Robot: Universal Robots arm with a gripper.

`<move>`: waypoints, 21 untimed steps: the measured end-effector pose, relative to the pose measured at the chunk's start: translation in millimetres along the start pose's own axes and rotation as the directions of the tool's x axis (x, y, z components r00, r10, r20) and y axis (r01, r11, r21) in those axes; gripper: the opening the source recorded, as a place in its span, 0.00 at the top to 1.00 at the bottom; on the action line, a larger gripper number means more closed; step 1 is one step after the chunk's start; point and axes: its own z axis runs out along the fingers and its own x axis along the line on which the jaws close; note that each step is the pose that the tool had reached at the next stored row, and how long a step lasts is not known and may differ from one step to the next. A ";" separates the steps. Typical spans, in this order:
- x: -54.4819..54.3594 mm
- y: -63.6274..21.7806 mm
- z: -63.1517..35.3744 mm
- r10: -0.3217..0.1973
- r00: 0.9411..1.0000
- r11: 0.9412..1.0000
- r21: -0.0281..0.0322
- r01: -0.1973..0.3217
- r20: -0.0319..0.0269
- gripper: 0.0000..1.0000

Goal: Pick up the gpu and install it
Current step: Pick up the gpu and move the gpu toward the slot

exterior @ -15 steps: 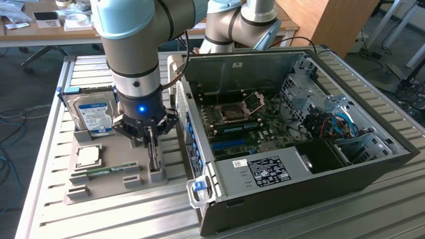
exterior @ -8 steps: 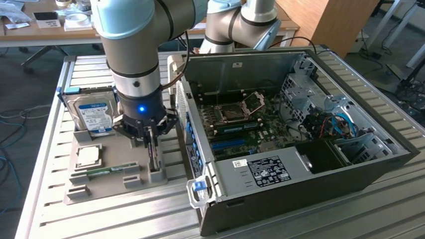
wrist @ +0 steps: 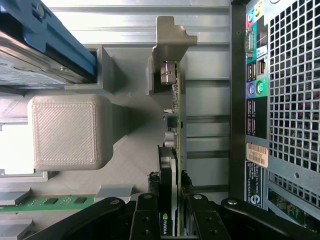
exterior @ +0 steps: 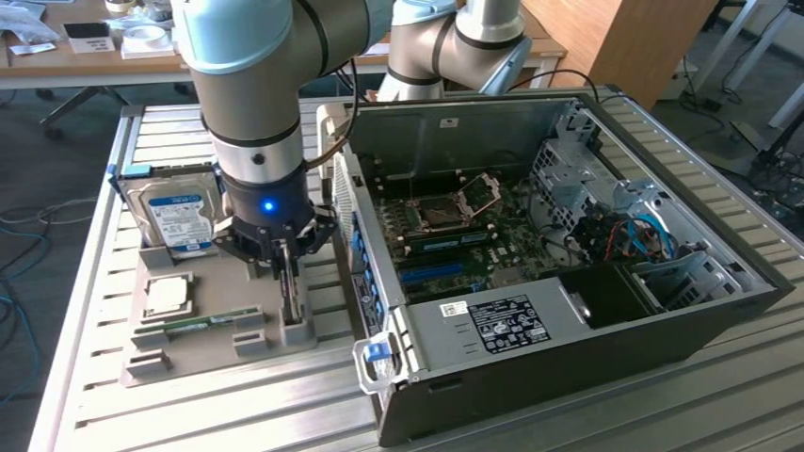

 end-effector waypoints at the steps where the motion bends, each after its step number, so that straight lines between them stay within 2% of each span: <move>1: 0.0 0.0 0.0 -0.001 1.000 1.000 0.000 0.001 0.000 0.73; 9: -0.1 0.1 -2.8 -0.001 1.000 1.000 0.000 0.001 0.000 0.73; 21: -0.8 1.0 -30.6 -0.001 1.000 1.000 0.000 0.001 0.000 0.73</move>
